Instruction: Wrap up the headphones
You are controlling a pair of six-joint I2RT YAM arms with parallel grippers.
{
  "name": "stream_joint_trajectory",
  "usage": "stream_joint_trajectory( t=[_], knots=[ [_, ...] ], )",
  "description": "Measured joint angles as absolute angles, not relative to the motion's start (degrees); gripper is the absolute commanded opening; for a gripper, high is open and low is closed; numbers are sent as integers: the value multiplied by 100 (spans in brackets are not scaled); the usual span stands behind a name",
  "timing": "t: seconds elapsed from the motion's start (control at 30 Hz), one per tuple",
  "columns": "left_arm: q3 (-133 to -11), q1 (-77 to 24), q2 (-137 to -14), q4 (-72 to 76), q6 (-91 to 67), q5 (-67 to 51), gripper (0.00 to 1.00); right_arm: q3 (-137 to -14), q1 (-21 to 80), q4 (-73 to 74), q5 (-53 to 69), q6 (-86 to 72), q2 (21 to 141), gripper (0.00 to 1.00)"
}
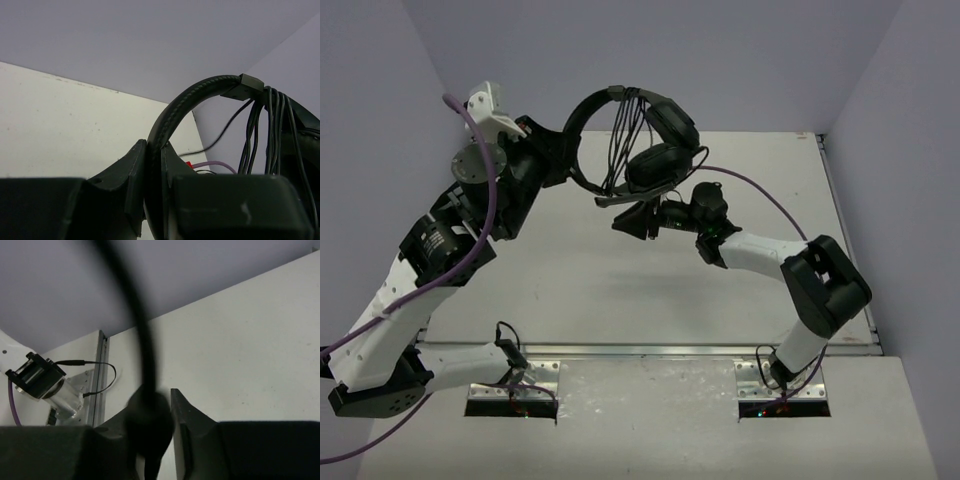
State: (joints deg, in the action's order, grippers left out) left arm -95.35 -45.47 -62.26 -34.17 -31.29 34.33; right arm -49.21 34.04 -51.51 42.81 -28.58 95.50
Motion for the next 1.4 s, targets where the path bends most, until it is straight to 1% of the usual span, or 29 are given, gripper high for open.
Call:
stream_joint_trajectory(
  t=[0.03,0.07,0.2,0.23,0.27,0.3,0.37,0.43,0.5,0.53,0.57,0.63,0.67,0.77,0.9,1.0,1.1,1.23,1.4],
  knots=[
    [-9557,-4547,-6239,-3417,-3138,3450,0,-4921,3404,-5151,4254,-2867,9592,12],
    [-9583,-4547,-6250,-3426,-3151,3511,0,-4921,3406,-5166,4241,-2877,9631,5],
    [-9745,-4547,-6252,-3472,-3159,3787,1,-4895,3406,-5266,4202,-2902,9675,5],
    [-9793,-4547,-6252,-3472,-3159,3857,0,-4853,3406,-5349,4198,-2902,9675,9],
    [-9835,-4547,-6252,-3468,-3162,3927,0,-4779,3406,-5435,4198,-2910,9673,18],
    [-9870,-4547,-6250,-3465,-3159,4018,0,-4672,3415,-5542,4195,-2926,9673,25],
    [-9915,-4547,-6248,-3457,-3157,4189,0,-4442,3433,-5695,4195,-2980,9673,20],
    [-9942,-4547,-6248,-3444,-3159,4335,0,-4211,3465,-5808,4204,-3011,9673,1],
    [-9946,-4547,-6250,-3437,-3157,4451,0,-4077,3505,-5863,4219,-3085,9673,2],
    [-9948,-4547,-6259,-3437,-3155,4506,0,-4053,3527,-5874,4217,-3124,9673,6],
    [-9957,-4547,-6276,-3439,-3153,4584,0,-4047,3555,-5898,4217,-3151,9673,8],
    [-10005,-4547,-6344,-3444,-3153,4753,1,-4025,3638,-6036,4202,-3162,9671,7],
    [-10036,-4547,-6403,-3439,-3153,4888,0,-3975,3706,-6097,4143,-3162,9644,1],
    [-10092,-4547,-6589,-3415,-3129,5341,0,-3662,3994,-6049,3809,-3094,9386,1],
    [-10276,-4530,-7096,-3400,-2950,6154,0,-3175,4644,-5470,2956,-2687,8676,1],
    [-10488,-4342,-7618,-3411,-2836,6383,0,-3050,5271,-4794,2220,-2241,8075,1],
    [-10667,-3975,-8158,-3531,-2842,6346,0,-3135,5795,-4104,1518,-1765,7623,1],
    [-10663,-3697,-8729,-3671,-2827,6517,0,-3640,6294,-2867,668,-1105,7231,1],
    [-9585,-3651,-8768,-3142,-2961,6783,0,-4397,6558,-1448,325,-425,6923,1]
  ],
)
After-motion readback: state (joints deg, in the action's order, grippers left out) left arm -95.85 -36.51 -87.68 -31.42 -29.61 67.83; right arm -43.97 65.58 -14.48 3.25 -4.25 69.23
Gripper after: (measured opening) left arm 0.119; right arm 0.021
